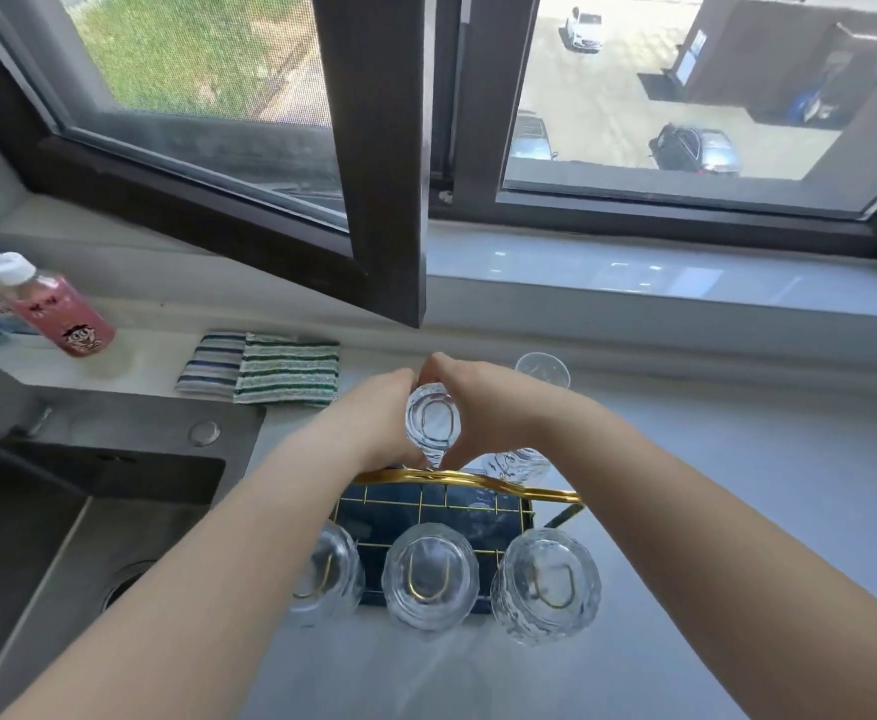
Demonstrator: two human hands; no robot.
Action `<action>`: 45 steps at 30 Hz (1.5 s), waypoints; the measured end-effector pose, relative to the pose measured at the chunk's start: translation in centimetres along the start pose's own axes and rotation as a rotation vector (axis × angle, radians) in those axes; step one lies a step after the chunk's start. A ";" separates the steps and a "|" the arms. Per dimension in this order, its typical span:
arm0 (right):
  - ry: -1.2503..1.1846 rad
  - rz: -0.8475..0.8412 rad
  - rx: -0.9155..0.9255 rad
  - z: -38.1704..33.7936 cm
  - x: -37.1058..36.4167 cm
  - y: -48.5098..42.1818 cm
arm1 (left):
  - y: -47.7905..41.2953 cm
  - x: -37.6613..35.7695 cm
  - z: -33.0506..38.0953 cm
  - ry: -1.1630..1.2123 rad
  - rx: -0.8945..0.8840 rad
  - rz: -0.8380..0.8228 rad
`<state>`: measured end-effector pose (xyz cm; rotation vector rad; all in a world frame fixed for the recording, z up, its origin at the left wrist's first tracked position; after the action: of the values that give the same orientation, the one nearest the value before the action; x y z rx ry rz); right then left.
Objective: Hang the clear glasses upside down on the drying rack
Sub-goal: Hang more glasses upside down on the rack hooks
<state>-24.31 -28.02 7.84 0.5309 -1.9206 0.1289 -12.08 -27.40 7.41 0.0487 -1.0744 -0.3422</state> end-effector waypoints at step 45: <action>-1.209 0.612 -0.524 13.6 1.7 7.7 | -9.1 -0.4 13.2 0.206 -0.146 -0.032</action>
<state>-39.66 -26.15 5.02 -0.5012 -3.0834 -0.3940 -25.94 -34.24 11.59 -0.0289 -0.8437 -0.4339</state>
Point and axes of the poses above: each hand's wrist, its own y-axis away from the middle knuckle, its own x-axis out of the back of the hand, z = x × y, the point moved 3 cm from there along -y, towards the middle knuckle, and after that the axes turned 10 degrees about z, right-handed, at the moved point
